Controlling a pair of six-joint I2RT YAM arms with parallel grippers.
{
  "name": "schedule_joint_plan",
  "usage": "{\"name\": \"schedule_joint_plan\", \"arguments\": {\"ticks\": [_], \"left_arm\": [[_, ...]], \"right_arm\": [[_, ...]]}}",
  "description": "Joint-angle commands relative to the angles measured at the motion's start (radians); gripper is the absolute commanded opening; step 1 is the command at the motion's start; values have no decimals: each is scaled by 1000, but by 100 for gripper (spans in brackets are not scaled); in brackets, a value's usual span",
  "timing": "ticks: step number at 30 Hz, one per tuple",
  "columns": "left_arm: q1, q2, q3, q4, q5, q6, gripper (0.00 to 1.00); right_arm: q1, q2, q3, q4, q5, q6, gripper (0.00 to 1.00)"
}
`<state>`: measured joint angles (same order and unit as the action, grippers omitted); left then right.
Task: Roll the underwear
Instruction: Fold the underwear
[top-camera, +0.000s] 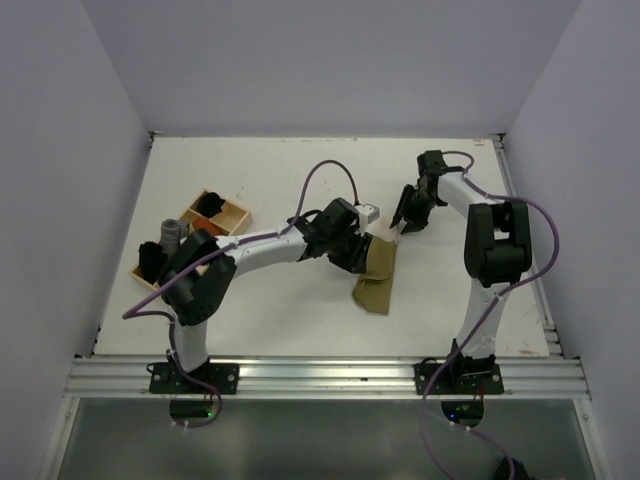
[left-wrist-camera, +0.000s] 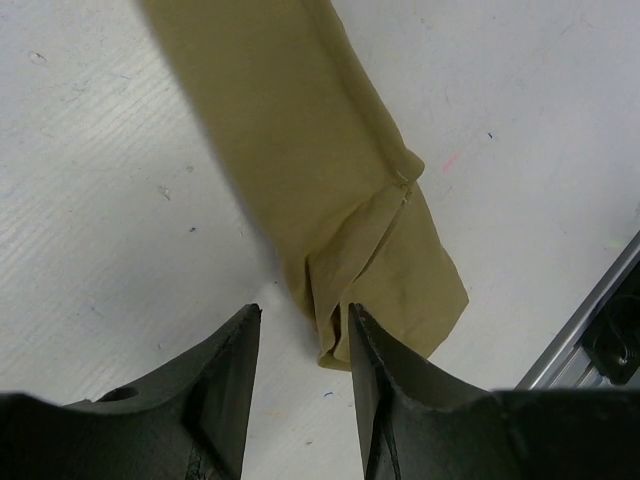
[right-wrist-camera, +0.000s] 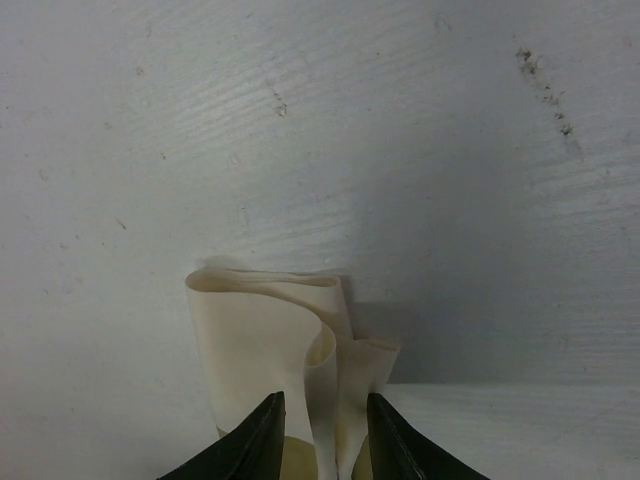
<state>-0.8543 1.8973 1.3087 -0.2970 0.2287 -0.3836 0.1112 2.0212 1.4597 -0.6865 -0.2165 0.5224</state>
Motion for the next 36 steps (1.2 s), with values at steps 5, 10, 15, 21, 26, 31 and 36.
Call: {"name": "schedule_joint_plan", "arguments": {"ticks": [5, 10, 15, 21, 26, 31, 36], "left_arm": [[-8, -58, -26, 50, 0, -8, 44], [-25, -49, -22, 68, 3, -17, 44], [-41, -21, -20, 84, 8, -20, 44], [-65, -4, -35, 81, -3, -20, 43], [-75, 6, -45, 94, 0, -29, 43], [-94, 19, -48, 105, 1, -40, 42], [-111, 22, -45, 111, -2, -43, 42]], "right_arm": [[1, 30, 91, -73, 54, 53, 42], [2, -1, 105, -111, 94, 64, 41], [5, -1, 94, -130, 105, 79, 43], [7, 23, 83, -81, 69, 87, 45], [5, 51, 111, -67, 45, 80, 45], [5, 82, 137, -73, 37, 77, 45], [5, 93, 171, -68, 32, 61, 44]]}}
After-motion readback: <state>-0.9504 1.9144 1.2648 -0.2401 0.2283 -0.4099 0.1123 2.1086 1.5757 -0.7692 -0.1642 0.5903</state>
